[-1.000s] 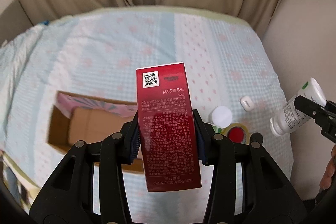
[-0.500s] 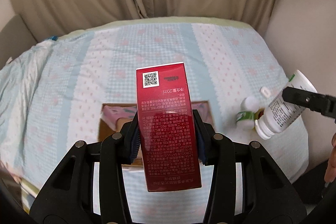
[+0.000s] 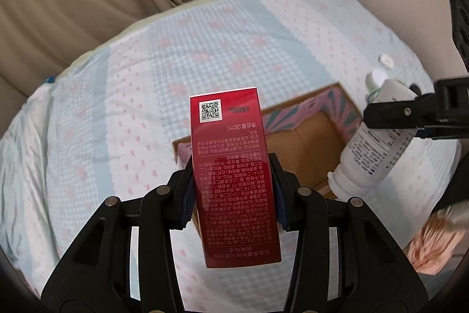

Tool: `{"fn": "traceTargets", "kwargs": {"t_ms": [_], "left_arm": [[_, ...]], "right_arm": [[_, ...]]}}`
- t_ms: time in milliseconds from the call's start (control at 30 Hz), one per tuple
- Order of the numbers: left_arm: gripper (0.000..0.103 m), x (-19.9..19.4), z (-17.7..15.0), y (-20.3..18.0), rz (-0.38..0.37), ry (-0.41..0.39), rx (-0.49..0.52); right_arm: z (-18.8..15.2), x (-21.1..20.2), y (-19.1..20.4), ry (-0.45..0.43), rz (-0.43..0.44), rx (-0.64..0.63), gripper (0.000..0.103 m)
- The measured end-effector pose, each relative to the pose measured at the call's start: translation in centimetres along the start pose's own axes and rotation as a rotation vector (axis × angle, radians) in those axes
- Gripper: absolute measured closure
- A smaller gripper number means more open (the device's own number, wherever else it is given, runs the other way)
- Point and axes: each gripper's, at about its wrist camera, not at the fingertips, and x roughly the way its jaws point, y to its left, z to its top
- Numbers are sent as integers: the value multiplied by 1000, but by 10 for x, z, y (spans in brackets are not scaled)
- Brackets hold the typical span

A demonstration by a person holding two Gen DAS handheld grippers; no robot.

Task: Organize rigid objects
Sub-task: 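Carry the red carton and white bottle into the cardboard box and release both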

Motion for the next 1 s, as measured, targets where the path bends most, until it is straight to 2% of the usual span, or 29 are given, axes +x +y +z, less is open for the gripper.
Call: {"fn": "traceTargets", "kwargs": {"t_ms": [300,467,667,700,733,767,833,867,1000], "left_arm": [[63,87,-13,-3,-21,118,94],[64,124,-13,-9,-29,177,144],[63,151,-12,-10,-27,247,149],[56,154,-12,-9,-29,255,141],[23,154,-13,-8,-30,251,133],[3,153,-13,-6,-34,245,120],[0,151,-14,-3,-56,234,92],[0,151,-16,-2,-60,238,82],[0,154,-23,-1,-54,268,57]], "right_arm": [[19,93,-20,132,-75,100,57],[29,125,-35,188,-102,137,57],[38,150,-46,280,-116,127,57],[40,156,-45,292,-144,113,57],[43,162,-46,298,-202,90,57],[46,165,-48,290,-242,78,52],[49,165,-52,275,-277,84,23],[50,164,-55,272,-280,91,3],[46,161,-64,256,-274,100,1]]}}
